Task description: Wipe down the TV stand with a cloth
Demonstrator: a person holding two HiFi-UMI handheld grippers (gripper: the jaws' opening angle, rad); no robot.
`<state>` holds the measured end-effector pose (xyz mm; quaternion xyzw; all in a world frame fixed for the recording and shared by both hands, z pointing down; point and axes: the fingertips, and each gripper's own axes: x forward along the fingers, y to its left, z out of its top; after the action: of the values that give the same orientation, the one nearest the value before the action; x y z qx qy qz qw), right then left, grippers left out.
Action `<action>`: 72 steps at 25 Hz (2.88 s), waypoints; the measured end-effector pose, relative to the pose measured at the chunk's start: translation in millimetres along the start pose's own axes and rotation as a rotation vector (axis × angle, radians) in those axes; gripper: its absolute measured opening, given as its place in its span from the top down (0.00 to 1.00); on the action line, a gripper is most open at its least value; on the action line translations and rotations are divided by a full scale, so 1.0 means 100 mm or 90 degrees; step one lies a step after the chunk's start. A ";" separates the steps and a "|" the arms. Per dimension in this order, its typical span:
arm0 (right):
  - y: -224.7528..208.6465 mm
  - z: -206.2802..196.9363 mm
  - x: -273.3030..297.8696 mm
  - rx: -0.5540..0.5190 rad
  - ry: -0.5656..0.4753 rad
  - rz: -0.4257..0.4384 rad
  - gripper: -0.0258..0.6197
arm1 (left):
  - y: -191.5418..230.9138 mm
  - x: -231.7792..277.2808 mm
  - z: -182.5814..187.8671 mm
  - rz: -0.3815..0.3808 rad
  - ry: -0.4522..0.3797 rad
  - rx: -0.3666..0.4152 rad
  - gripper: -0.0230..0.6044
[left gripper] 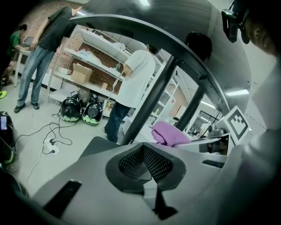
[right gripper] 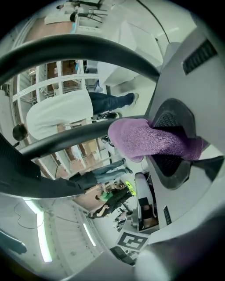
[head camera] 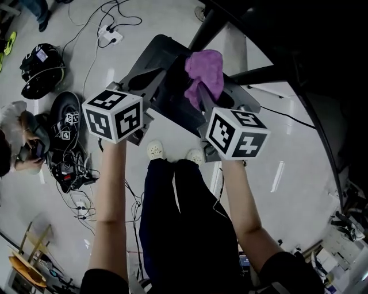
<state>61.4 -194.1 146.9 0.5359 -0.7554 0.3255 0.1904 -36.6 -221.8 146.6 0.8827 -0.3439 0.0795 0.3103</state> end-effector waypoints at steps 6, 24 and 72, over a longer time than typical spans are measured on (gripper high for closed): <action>-0.53 0.16 0.09 -0.182 0.033 -0.024 0.82 | -0.23 0.22 -0.02 -0.018 0.003 0.002 0.96; -0.54 -0.01 1.13 -0.590 0.157 0.147 0.82 | 0.08 0.23 -0.03 -0.001 0.030 0.020 0.96; -1.38 -0.76 0.84 -0.447 0.350 0.081 0.82 | -0.57 0.43 -0.57 -0.034 0.065 0.017 0.96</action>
<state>156.0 -228.1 294.2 0.2850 -0.7729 0.1906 0.5339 37.5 -178.8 179.1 0.8903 -0.3033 0.1205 0.3177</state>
